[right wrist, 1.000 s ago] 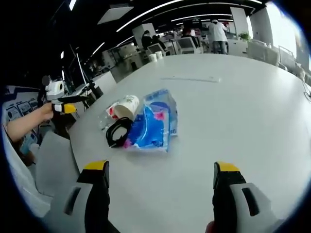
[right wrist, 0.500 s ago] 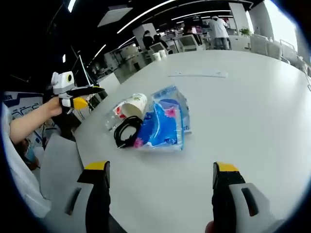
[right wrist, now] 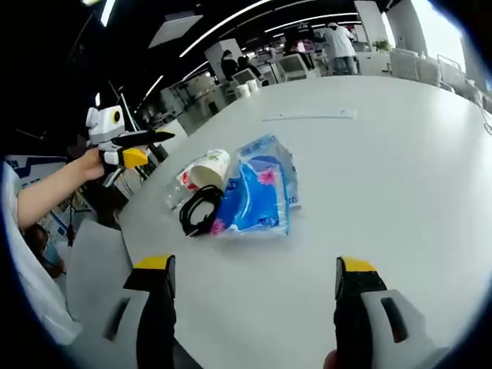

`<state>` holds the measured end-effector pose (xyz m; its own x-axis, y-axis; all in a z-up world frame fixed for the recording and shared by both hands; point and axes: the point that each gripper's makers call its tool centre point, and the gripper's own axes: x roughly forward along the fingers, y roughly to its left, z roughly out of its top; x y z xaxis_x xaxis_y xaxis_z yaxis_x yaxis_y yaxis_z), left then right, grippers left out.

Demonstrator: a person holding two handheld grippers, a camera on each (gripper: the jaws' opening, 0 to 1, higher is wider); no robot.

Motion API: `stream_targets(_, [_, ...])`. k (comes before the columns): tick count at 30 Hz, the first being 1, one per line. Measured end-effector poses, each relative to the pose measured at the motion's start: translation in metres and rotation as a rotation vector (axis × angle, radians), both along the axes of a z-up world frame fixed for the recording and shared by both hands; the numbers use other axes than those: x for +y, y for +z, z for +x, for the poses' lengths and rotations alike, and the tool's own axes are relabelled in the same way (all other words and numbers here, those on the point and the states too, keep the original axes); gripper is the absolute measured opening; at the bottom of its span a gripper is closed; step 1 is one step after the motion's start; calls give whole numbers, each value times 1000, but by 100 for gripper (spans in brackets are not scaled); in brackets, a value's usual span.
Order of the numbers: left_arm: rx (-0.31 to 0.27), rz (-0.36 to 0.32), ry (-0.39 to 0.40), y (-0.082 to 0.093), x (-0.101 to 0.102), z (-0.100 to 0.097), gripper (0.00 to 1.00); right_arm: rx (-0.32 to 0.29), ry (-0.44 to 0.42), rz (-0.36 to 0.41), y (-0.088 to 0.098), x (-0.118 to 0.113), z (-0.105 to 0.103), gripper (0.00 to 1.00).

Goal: Arrange the tabletop items into an orderly group along one side of the table until the central work area is clear of visible clutter.

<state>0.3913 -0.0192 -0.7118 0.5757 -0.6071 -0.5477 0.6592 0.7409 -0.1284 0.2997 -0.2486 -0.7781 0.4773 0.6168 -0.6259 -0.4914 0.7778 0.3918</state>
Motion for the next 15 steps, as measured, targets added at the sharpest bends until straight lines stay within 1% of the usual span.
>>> stream_targets(6, [-16, 3, -20, -1, -10, 6, 93, 14, -7, 20, -3, 5, -2, 83])
stream_targets(12, [-22, 5, -61, -4, -31, 14, 92, 40, -21, 73, -3, 19, -6, 82])
stream_targets(15, [-22, 9, -83, -6, -40, 16, 91, 42, -18, 76, -3, 22, -7, 82])
